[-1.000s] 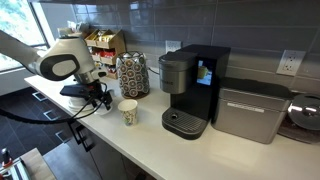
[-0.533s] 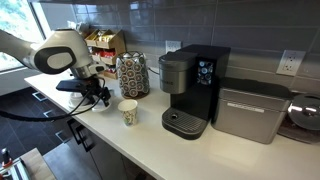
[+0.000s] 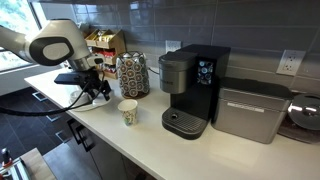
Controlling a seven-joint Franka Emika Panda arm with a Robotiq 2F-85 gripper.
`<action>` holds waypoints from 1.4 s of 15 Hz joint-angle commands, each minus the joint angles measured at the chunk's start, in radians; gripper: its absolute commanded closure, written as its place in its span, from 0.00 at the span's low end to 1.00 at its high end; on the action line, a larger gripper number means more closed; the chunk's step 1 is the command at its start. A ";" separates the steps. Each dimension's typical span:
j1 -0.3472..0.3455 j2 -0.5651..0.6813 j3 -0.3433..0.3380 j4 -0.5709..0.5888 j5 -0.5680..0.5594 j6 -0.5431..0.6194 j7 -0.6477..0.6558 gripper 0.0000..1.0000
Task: Remove the top coffee cup on the right stacked cups, then put a lid on it
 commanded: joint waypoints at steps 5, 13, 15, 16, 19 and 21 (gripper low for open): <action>-0.031 0.001 -0.028 0.059 -0.053 -0.052 0.007 0.22; -0.075 0.021 -0.063 0.096 -0.082 -0.044 0.008 0.24; -0.083 0.029 -0.068 0.105 -0.087 -0.044 0.009 0.22; -0.087 0.033 -0.071 0.109 -0.087 -0.043 0.008 0.21; -0.101 0.049 -0.078 0.119 -0.096 -0.040 0.010 0.22; -0.112 0.064 -0.083 0.125 -0.101 -0.034 0.012 0.22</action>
